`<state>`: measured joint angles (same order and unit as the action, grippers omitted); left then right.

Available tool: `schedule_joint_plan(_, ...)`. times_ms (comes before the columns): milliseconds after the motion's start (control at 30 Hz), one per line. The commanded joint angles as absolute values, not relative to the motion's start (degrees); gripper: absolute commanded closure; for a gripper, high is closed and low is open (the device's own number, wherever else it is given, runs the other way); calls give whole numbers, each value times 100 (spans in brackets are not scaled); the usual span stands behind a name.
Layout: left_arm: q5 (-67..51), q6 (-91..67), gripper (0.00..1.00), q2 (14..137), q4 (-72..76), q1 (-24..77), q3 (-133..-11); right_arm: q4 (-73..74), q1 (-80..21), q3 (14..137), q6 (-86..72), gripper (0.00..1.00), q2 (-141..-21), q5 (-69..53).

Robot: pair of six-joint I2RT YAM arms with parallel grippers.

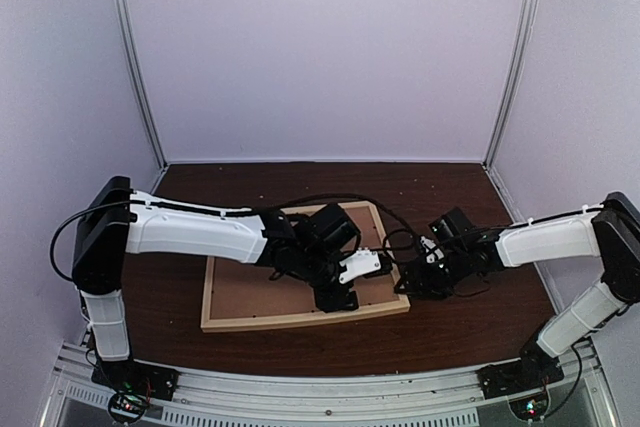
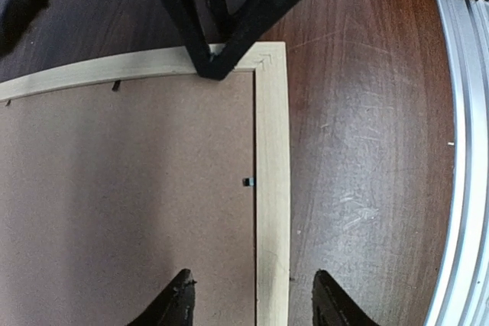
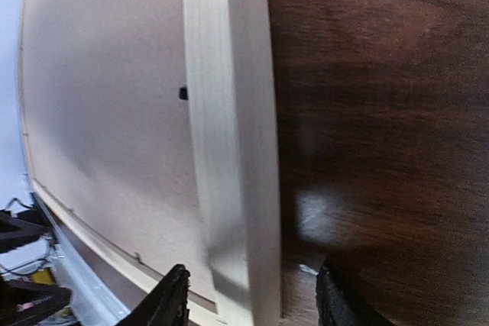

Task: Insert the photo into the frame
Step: Pick up the photo frame from the center of the board.

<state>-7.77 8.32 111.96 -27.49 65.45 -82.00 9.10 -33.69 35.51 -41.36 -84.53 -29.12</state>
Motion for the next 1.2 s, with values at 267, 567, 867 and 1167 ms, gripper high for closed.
schedule_joint_plan(267,-377,660,16,10655,-2428,6503,-7541,3157,-4103,4626,-3431,64,-8870,-927)
schedule_joint_plan(567,-387,783,6,10698,-2467,6489,-7397,3146,-4269,4951,-3344,64,-9249,-894)
schedule_joint_plan(867,-354,1021,9,10535,-2549,6389,-7032,3296,-4272,5215,-3244,92,-9249,-873)
schedule_joint_plan(1167,-510,1266,7,10509,-2481,6403,-7056,3662,-4269,5583,-3302,100,-8923,-921)
